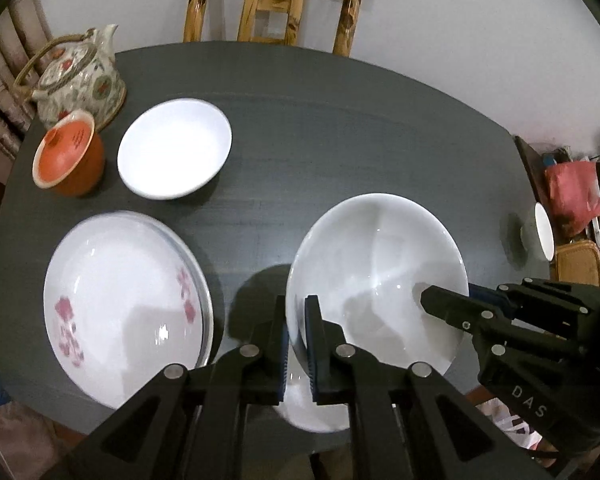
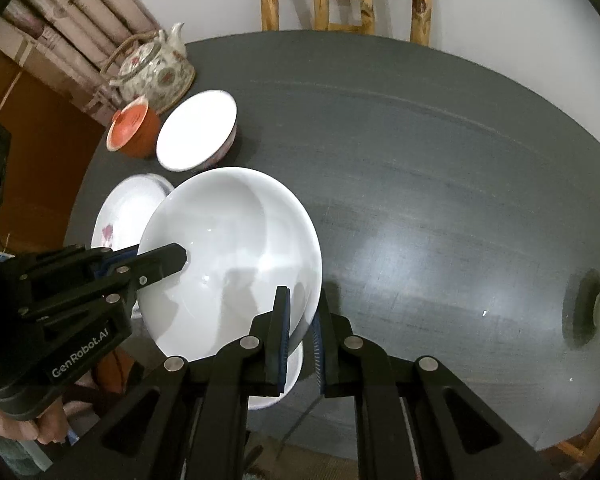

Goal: Organize plates and bowls
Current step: 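Carry the white bowl with the right tool toward the other white bowl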

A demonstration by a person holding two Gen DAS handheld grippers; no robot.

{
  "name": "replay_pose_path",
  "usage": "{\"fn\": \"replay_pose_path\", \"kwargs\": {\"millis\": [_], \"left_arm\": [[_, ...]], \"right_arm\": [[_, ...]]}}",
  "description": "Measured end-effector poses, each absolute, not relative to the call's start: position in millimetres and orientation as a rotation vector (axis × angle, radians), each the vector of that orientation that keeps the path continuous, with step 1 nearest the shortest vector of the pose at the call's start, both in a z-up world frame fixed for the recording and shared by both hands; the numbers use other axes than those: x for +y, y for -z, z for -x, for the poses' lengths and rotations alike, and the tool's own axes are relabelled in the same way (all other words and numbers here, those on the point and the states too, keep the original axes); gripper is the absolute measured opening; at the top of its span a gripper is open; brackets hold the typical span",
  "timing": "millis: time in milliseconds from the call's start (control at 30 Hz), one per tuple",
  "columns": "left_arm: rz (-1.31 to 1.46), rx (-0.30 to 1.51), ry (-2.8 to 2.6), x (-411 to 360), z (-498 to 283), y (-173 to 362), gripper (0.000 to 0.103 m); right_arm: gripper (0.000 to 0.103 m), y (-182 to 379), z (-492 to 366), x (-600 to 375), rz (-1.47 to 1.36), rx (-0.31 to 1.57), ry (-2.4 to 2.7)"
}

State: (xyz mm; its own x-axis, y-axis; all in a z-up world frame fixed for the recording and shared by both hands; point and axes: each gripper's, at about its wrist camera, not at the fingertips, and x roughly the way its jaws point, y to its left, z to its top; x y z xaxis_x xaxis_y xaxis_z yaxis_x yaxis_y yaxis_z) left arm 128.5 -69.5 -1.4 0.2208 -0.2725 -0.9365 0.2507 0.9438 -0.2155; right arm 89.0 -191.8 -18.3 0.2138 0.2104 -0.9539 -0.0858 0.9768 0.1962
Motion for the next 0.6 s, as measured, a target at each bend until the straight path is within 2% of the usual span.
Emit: {"fn": "replay_pose_path", "kwargs": {"millis": [600], "left_arm": [[0.001, 1.34, 0.339, -52.3, -81.2, 41.2, 0.008]], "right_arm": [[0.011, 53.9, -41.6, -164.4, -0.068, 1.406, -0.201]]}}
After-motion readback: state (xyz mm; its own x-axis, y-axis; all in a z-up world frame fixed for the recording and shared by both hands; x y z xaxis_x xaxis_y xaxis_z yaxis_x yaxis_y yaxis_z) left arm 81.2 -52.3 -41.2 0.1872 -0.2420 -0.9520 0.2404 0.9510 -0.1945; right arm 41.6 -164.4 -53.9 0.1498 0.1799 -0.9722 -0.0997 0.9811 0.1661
